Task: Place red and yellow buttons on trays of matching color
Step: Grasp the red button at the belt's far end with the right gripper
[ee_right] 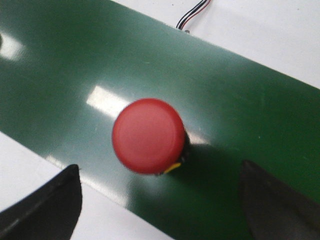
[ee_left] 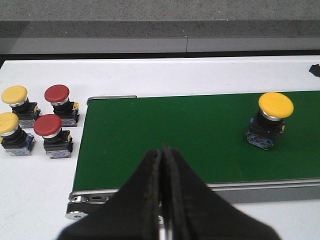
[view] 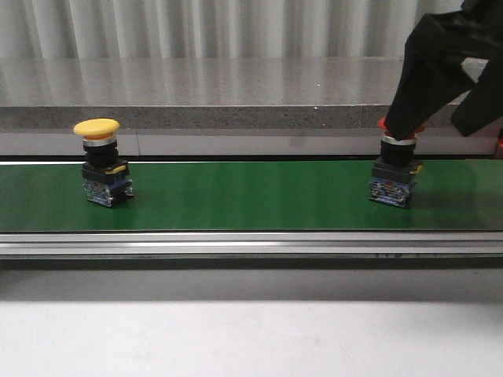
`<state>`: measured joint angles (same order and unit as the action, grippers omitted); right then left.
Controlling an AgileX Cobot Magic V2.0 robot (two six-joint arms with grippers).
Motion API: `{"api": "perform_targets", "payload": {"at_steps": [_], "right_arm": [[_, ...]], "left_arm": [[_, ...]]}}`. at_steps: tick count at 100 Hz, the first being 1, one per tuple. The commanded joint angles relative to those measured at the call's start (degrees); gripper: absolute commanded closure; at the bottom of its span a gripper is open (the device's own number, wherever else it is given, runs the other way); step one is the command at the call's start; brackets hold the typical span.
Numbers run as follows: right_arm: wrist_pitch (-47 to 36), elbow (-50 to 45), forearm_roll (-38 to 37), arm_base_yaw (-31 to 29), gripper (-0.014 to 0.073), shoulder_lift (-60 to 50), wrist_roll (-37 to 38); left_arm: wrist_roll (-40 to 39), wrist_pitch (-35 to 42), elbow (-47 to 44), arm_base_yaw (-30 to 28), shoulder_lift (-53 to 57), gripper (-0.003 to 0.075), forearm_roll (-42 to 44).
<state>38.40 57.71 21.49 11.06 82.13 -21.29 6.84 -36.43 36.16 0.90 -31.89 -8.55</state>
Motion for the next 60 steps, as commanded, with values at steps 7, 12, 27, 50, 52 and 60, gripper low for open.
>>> {"api": "perform_targets", "payload": {"at_steps": [7, 12, 27, 50, 52, 60], "right_arm": [[-4.2, 3.7, 1.0, 0.1, -0.0015, 2.5, -0.6], [-4.3, 4.3, 1.0, 0.1, 0.0033, 3.6, -0.6], [-4.0, 4.8, 1.0, 0.0, 0.0316, 4.6, -0.6], [5.4, 10.1, 1.0, -2.5, 0.045, 4.6, -0.5], [6.2, 11.0, 1.0, -3.1, 0.045, 4.6, -0.5], [9.1, 14.4, 1.0, -6.0, 0.045, 4.6, -0.5]], "left_arm": [[0.1, 4.2, 1.5, 0.5, -0.2, 0.074, -0.9], [0.1, 4.2, 1.5, 0.5, -0.2, 0.074, -0.9], [0.1, 4.2, 1.5, 0.5, -0.2, 0.074, -0.9], [0.1, 4.2, 1.5, 0.5, -0.2, 0.074, -0.9], [0.1, 4.2, 1.5, 0.5, -0.2, 0.074, -0.9], [0.1, 4.2, 1.5, 0.5, -0.2, 0.074, -0.9]]}}
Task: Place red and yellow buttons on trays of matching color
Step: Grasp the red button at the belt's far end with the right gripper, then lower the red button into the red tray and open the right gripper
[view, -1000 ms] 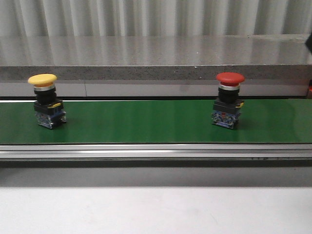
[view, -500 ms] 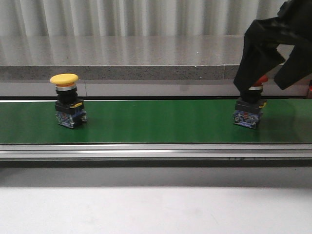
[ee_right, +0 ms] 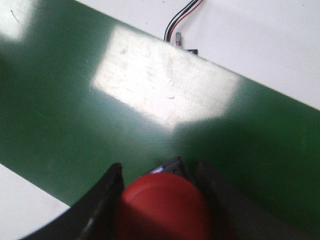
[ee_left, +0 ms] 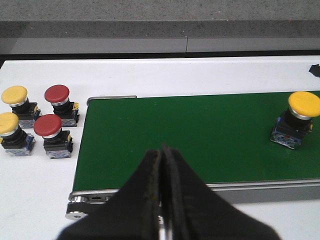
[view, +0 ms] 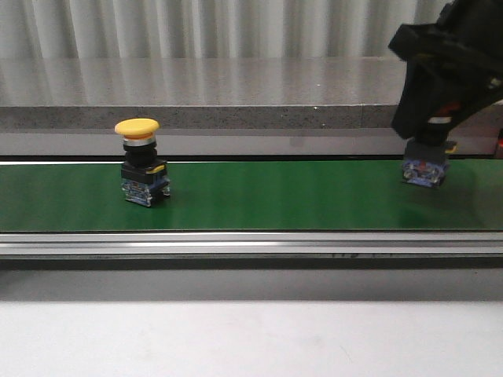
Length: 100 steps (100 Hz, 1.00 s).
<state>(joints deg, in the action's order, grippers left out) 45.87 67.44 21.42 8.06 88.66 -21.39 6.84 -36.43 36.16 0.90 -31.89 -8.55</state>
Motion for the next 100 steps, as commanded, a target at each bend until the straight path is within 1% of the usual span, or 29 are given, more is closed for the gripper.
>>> {"api": "perform_targets", "payload": {"at_steps": [1, 12, 27, 38, 45, 60, 95, 100], "right_arm": [[1.8, 5.3, 1.0, -3.7, 0.045, -1.9, -0.4], [4.4, 10.5, 1.0, -9.5, 0.045, -1.9, -0.4], [4.5, 16.4, 1.0, -19.5, 0.045, -1.3, -0.4], [3.9, 20.8, 1.2, -25.9, 0.045, 1.4, -0.4], [4.2, 23.7, 1.2, -28.5, 0.045, 4.1, -0.4], [4.6, 29.7, 2.2, -31.4, 0.045, 11.0, -0.4], [5.8, 39.2, 2.4, -31.7, 0.045, 22.1, -0.4], [6.4, 40.5, 3.2, -31.8, 0.045, 23.4, 0.5]], "left_arm": [[0.1, 4.2, 1.5, 0.5, -0.2, 0.074, -0.9], [0.1, 4.2, 1.5, 0.5, -0.2, 0.074, -0.9], [0.1, 4.2, 1.5, 0.5, -0.2, 0.074, -0.9], [0.1, 4.2, 1.5, 0.5, -0.2, 0.074, -0.9], [0.1, 4.2, 1.5, 0.5, -0.2, 0.074, -0.9], [0.1, 4.2, 1.5, 0.5, -0.2, 0.074, -0.9], [0.1, 4.2, 1.5, 0.5, -0.2, 0.074, -0.9], [0.1, 4.2, 1.5, 0.5, -0.2, 0.074, -0.9]]}}
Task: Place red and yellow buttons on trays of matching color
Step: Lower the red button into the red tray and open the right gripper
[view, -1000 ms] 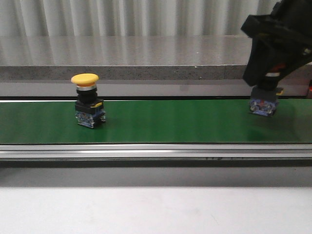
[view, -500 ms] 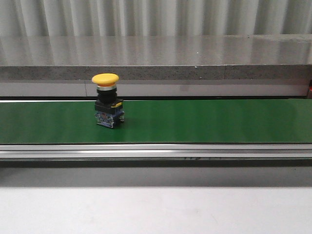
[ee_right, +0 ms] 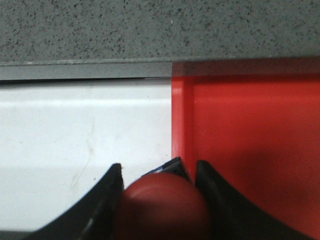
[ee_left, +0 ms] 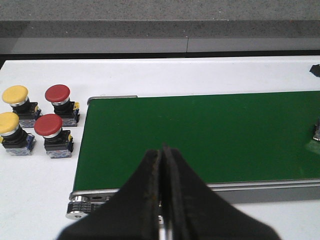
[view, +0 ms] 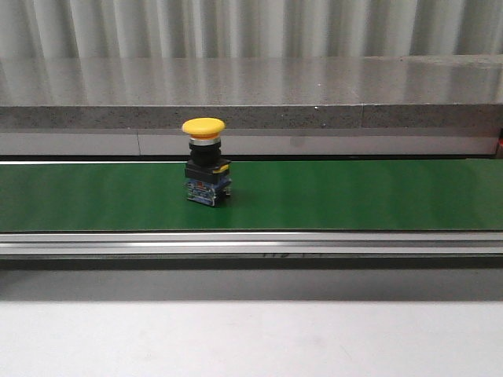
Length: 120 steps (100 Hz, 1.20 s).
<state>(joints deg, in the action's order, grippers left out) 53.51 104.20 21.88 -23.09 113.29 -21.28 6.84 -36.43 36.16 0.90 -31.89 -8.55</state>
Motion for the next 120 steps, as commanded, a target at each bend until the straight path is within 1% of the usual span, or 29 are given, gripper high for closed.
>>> {"api": "perform_targets", "payload": {"at_steps": [1, 15, 29, 36, 56, 83, 120], "right_arm": [[-0.7, 4.1, 2.8, -0.7, 0.045, -1.0, 0.4], [-0.8, 8.4, 4.2, -0.5, 0.045, 2.7, 1.9], [1.6, 13.7, 1.4, -0.9, 0.045, 5.6, 2.0], [2.0, 14.7, 0.1, -1.0, 0.045, 6.1, 2.0], [1.4, 14.7, -3.8, -1.2, 0.045, 7.1, 2.0], [3.2, 14.7, -3.8, -2.5, 0.045, 10.3, 2.6], [3.1, 14.7, -3.8, -2.7, 0.0448, 13.5, 3.0]], "left_arm": [[0.1, 4.2, 1.5, 0.5, -0.2, 0.074, -0.9], [0.1, 4.2, 1.5, 0.5, -0.2, 0.074, -0.9], [0.1, 4.2, 1.5, 0.5, -0.2, 0.074, -0.9], [0.1, 4.2, 1.5, 0.5, -0.2, 0.074, -0.9], [0.1, 4.2, 1.5, 0.5, -0.2, 0.074, -0.9], [0.1, 4.2, 1.5, 0.5, -0.2, 0.074, -0.9], [0.1, 4.2, 1.5, 0.5, -0.2, 0.074, -0.9]]}}
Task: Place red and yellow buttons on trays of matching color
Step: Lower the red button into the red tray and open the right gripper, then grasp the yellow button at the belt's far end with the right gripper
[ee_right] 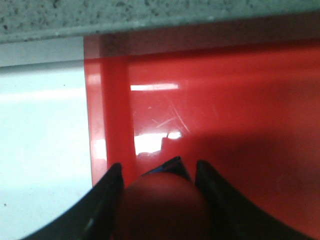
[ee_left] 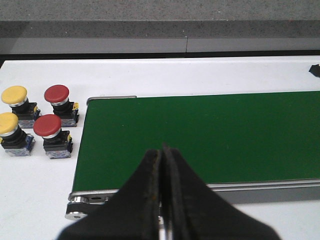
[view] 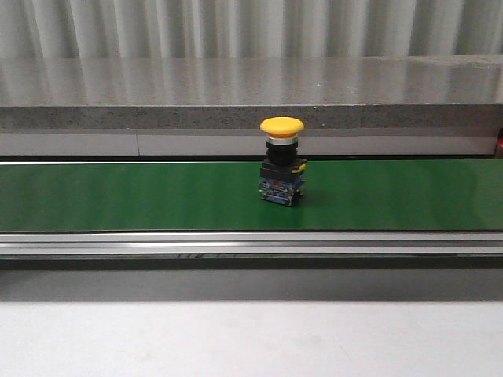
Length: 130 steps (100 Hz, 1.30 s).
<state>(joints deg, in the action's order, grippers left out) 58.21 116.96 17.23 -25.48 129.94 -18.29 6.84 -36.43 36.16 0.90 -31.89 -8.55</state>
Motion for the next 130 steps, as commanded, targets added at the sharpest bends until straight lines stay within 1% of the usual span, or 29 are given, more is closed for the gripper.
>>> {"api": "perform_targets", "payload": {"at_steps": [1, 6, 13, 18, 30, 35, 40, 50, 60, 83, 95, 109, 130], "right_arm": [[-1.5, 1.9, 0.8, -0.3, 0.0448, -3.1, 0.0], [-1.4, 1.9, 0.8, -0.3, 0.0433, -2.7, 0.0], [-1.3, 1.9, 0.8, -0.3, 0.0379, -2.4, 0.0], [-1.3, 1.9, 0.8, -0.3, 0.0315, -2.2, 0.0], [-1.6, 1.9, 0.8, -0.3, 0.0116, -2.3, 0.0], [-1.8, 1.9, 0.8, -0.4, 0.006, -2.6, 0.0], [-1.8, 2.0, 0.9, -0.4, 0.0028, -3.1, 0.0], [-1.6, 2.1, 1.6, -0.4, 0.002, -5.0, 0.0], [0.3, 2.1, 3.3, -0.4, 0.002, -8.1, -0.3], [8.5, 2.0, 11.2, 0.0, 0.002, -16.6, -6.9], [12.2, 0.5, 11.7, 0.0, 0.002, -21.2, -7.3], [12.9, -5.4, 12.1, 0.3, 0.002, -28.0, -9.8], [9.4, -21.0, 12.5, 2.6, 0.002, -39.5, -15.2]], "left_arm": [[0.1, 4.2, 1.5, 0.5, -0.2, 0.074, -0.9], [0.1, 4.2, 1.5, 0.5, -0.2, 0.074, -0.9], [0.1, 4.2, 1.5, 0.5, -0.2, 0.074, -0.9], [0.1, 4.2, 1.5, 0.5, -0.2, 0.074, -0.9], [0.1, 4.2, 1.5, 0.5, -0.2, 0.074, -0.9], [0.1, 4.2, 1.5, 0.5, -0.2, 0.074, -0.9], [0.1, 4.2, 1.5, 0.5, -0.2, 0.074, -0.9], [0.1, 4.2, 1.5, 0.5, -0.2, 0.074, -0.9], [0.1, 4.2, 1.5, 0.5, -0.2, 0.074, -0.9], [0.1, 4.2, 1.5, 0.5, -0.2, 0.074, -0.9], [0.1, 4.2, 1.5, 0.5, -0.2, 0.074, -0.9], [0.1, 4.2, 1.5, 0.5, -0.2, 0.074, -0.9], [0.1, 4.2, 1.5, 0.5, -0.2, 0.074, -0.9]]}}
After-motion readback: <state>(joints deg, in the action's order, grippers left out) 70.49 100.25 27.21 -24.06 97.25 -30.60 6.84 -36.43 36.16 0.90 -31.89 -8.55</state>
